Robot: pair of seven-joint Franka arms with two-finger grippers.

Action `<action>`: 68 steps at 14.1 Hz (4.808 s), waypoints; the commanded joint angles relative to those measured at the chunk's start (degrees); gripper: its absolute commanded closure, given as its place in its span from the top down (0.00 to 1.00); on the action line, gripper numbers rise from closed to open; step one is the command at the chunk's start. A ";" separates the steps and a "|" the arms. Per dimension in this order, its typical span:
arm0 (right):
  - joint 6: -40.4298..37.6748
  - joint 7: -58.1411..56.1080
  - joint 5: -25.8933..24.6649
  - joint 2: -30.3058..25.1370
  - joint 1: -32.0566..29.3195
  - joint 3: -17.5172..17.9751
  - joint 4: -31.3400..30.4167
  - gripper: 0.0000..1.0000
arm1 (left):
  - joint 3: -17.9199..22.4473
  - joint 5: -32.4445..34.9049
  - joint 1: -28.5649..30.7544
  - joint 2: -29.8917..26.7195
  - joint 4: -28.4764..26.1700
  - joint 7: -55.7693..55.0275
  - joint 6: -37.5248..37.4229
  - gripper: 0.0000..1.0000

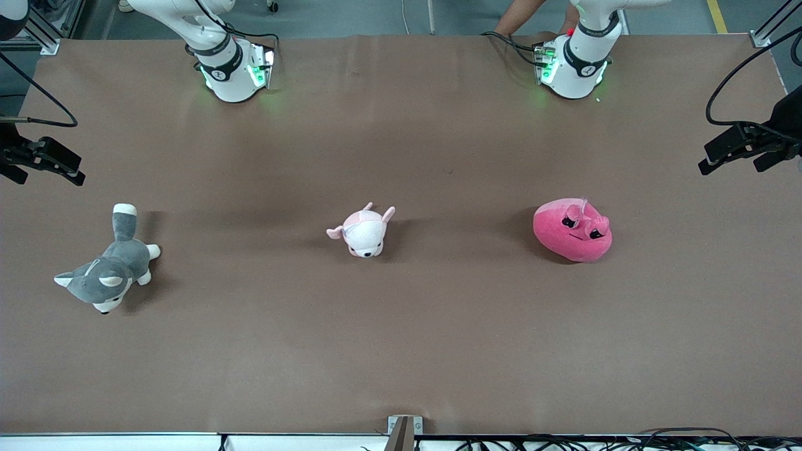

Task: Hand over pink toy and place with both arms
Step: 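Reach the left gripper to the round pink plush and grasp it, then lift the pink plush with the left gripper while the right gripper approaches, then grasp the held pink plush with the right gripper beside the left gripper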

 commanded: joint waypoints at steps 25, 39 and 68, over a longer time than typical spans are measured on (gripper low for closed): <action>0.36 0.27 1.13 2.81 0.80 0.48 2.69 1.00 | -2.91 0.27 -3.47 19.81 -11.70 -2.08 14.28 0.77; -2.01 -0.17 7.98 4.30 5.28 0.48 2.60 1.00 | -3.08 0.36 -3.91 19.02 -12.51 -4.53 14.56 0.00; -4.48 24.52 33.21 10.37 17.04 0.74 7.87 0.69 | -23.92 -5.44 -30.01 25.79 14.66 -73.45 33.98 0.00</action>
